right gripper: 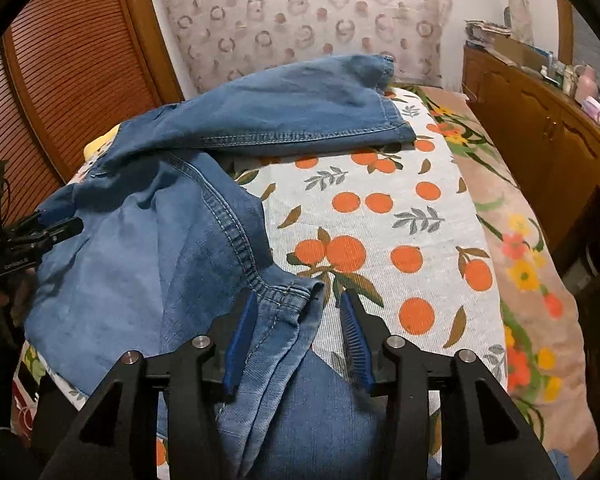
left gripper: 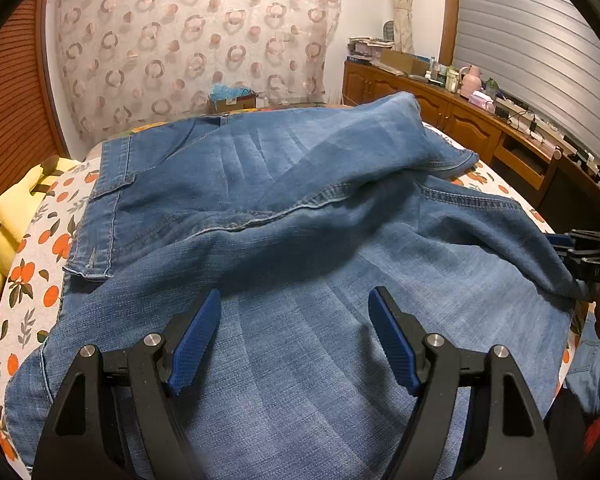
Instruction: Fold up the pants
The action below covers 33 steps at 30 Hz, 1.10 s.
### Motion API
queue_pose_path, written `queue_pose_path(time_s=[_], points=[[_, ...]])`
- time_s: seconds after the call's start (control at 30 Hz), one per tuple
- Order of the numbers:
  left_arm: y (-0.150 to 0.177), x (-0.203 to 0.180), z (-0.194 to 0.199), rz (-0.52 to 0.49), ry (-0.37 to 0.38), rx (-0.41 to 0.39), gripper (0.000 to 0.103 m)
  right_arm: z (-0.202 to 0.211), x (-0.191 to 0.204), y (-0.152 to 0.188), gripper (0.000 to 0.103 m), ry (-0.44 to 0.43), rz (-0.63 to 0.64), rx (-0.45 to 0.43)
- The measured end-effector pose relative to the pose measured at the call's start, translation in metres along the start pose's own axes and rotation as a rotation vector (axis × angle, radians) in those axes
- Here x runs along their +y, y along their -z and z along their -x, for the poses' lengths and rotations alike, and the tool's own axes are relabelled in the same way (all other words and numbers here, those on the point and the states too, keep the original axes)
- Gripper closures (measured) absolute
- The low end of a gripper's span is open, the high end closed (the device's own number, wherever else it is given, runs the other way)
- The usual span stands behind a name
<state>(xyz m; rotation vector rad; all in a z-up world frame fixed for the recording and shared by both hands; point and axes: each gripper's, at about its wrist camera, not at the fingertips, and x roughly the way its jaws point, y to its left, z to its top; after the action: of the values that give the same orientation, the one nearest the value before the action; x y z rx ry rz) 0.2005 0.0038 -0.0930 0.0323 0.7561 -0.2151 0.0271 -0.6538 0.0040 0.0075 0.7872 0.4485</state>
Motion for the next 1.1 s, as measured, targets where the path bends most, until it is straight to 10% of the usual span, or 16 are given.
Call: queue_pose_path(time_s=[0.23,0.43,0.67,1.1], points=[[0.002,-0.001,0.001,0.001,0.000,-0.001,0.026,-0.004,0.002,0.005,0.057,-0.052,-0.009,0.007],[0.002,-0.001,0.000,0.003,0.003,0.000,0.026,0.001,-0.007,-0.013,0.095,-0.060,0.007,-0.016],[0.000,0.001,0.002,0.005,0.018,-0.005,0.026,0.023,-0.052,-0.073,0.097,0.080,-0.014,-0.130],[-0.002,0.009,0.038,0.012,-0.011,-0.108,0.026,-0.048,-0.062,-0.089,0.081,0.190,0.006,0.013]])
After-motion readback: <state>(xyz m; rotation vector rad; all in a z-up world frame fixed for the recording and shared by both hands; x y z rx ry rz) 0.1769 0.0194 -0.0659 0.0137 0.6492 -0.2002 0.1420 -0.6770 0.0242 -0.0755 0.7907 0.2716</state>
